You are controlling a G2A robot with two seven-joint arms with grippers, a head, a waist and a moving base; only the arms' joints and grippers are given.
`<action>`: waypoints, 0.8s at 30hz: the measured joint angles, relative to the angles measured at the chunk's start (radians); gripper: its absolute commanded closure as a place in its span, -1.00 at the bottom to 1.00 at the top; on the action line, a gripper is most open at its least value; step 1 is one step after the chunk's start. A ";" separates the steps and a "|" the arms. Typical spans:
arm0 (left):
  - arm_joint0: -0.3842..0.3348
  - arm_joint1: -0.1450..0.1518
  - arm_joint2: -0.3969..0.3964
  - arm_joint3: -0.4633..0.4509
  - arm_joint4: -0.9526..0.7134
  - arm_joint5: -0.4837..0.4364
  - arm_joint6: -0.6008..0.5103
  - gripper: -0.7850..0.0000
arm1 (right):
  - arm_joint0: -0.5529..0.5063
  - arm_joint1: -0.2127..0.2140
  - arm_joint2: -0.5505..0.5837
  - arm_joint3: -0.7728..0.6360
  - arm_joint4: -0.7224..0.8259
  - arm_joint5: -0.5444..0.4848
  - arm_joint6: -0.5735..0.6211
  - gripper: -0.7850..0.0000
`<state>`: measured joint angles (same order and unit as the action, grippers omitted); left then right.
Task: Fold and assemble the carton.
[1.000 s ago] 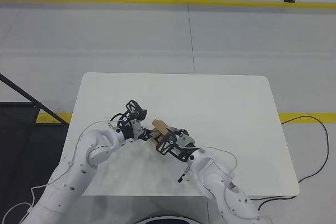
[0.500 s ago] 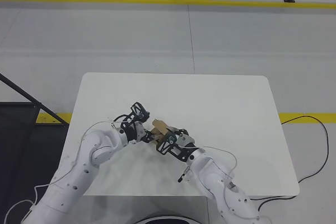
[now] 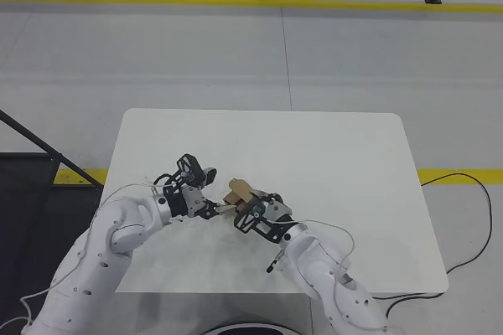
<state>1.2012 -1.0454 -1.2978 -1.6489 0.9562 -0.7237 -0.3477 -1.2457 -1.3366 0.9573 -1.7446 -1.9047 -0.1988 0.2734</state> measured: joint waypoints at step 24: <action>-0.090 -0.039 0.104 0.081 0.005 0.290 0.097 -1.00 | -0.012 -0.011 -0.021 0.006 -0.085 0.028 0.007 0.87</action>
<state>1.1113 -1.0846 -1.1938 -1.5684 0.9607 -0.4333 -0.2511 -1.2574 -1.3477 0.9361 -1.7390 -1.9901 -0.1709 0.2801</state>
